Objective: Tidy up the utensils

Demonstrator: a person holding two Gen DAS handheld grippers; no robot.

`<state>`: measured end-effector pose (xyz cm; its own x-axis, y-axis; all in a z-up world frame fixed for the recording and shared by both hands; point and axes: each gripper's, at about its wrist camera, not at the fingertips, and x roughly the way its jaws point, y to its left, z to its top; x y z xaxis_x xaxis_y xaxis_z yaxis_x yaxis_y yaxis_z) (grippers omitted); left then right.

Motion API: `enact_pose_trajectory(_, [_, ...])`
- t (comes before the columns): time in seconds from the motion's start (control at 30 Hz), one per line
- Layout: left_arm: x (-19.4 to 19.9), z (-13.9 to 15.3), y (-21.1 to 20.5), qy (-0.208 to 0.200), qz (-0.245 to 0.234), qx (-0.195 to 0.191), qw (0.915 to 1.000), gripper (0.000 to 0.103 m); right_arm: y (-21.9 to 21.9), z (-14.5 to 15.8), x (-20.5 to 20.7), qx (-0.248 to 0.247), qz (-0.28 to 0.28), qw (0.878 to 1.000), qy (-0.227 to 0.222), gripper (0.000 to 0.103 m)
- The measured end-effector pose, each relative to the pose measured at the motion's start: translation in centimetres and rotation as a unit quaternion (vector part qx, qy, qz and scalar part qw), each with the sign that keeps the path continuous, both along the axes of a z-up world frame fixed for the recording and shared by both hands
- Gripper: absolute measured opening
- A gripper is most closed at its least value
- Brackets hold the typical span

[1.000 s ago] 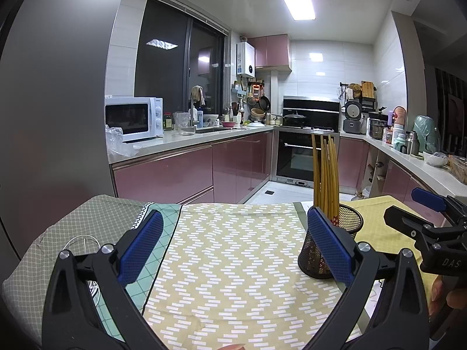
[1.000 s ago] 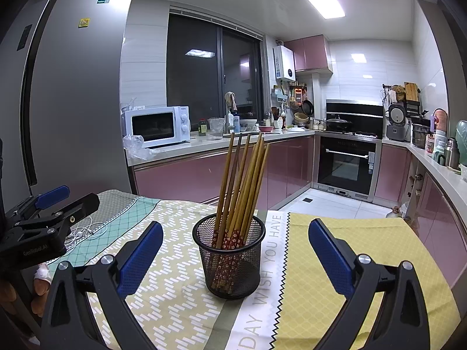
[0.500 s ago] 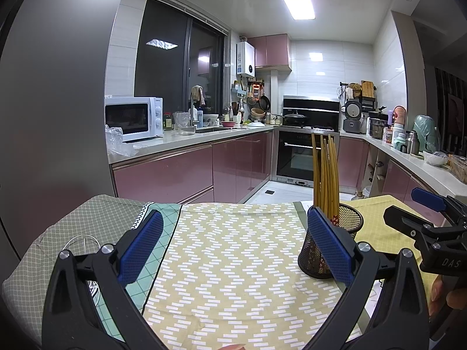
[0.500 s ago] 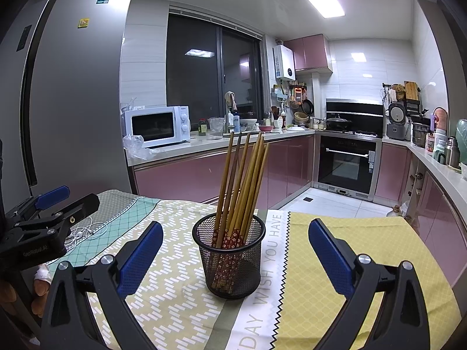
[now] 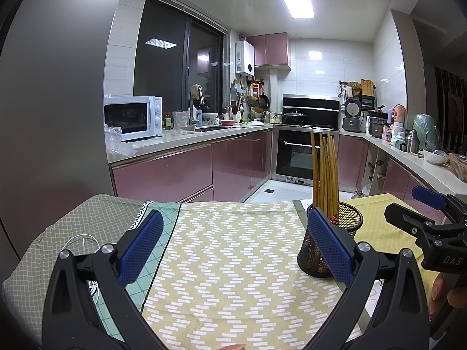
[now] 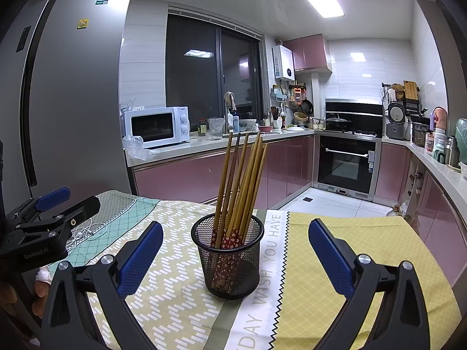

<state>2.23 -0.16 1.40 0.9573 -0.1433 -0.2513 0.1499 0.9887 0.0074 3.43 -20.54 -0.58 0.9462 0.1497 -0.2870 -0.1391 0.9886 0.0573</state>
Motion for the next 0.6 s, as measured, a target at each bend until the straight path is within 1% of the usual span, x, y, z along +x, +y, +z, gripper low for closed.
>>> enact_pose_trajectory(0.6, [-0.01, -0.29, -0.15, 0.002, -0.003, 0.0, 1.0, 0.098, 0.02, 0.03, -0.07, 0.0, -0.001, 1.0, 0.0, 0.096])
